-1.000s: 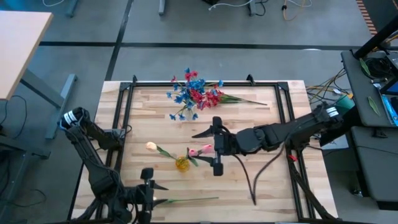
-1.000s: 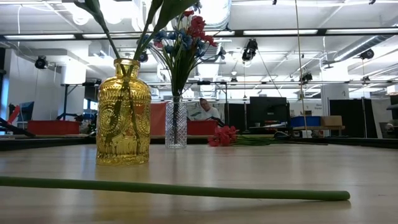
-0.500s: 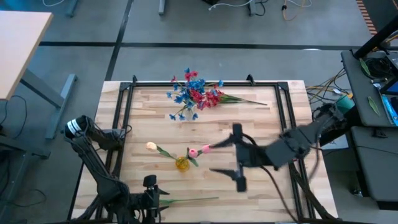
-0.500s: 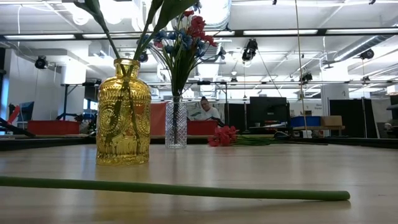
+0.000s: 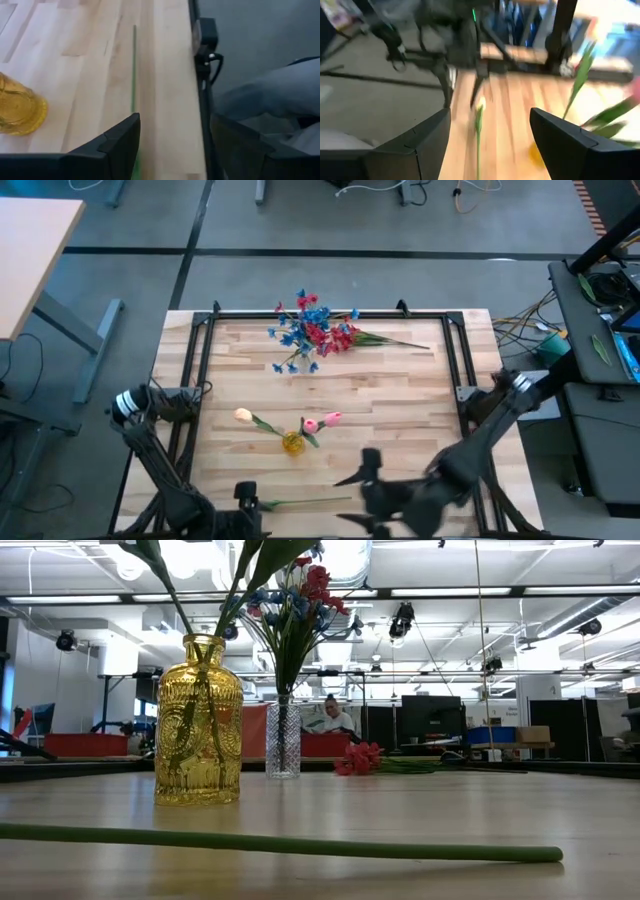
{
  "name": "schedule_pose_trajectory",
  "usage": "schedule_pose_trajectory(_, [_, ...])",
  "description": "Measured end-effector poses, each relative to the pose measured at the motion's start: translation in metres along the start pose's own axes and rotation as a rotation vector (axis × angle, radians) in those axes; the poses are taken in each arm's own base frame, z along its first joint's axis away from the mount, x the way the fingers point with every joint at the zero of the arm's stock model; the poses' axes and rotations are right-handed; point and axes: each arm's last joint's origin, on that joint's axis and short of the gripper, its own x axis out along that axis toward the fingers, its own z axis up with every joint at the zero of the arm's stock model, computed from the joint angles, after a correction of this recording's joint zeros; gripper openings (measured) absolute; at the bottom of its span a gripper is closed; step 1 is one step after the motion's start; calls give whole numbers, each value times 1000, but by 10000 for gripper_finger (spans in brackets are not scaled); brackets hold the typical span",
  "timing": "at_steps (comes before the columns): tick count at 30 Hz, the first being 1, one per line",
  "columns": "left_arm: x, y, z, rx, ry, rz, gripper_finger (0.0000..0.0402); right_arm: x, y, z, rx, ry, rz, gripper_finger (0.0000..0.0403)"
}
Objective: Sort flowers into vase by color
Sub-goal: Put the light yellow tulip into the yellow vase
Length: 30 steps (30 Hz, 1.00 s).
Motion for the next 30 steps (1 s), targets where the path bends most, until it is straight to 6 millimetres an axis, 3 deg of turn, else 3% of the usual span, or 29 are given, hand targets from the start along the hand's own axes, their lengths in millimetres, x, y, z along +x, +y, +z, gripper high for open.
schedule_pose_trajectory(5, [-20,-15,7,-6,6,-9,224,45,22,-36,15,93,-30,258])
schedule_pose_trajectory(14, [-56,-33,3,43,-158,32,224,114,59,-100,41,120,-31,257])
schedule_pose_trajectory(19, [-59,-34,-1,51,-194,51,224,153,54,-123,88,92,-42,253])
schedule_pose_trajectory(24, [-59,-34,-1,47,-211,61,224,178,45,-127,126,70,-45,249])
schedule_pose_trajectory(30, [-59,-34,0,45,-242,82,224,211,37,-145,95,108,-70,249])
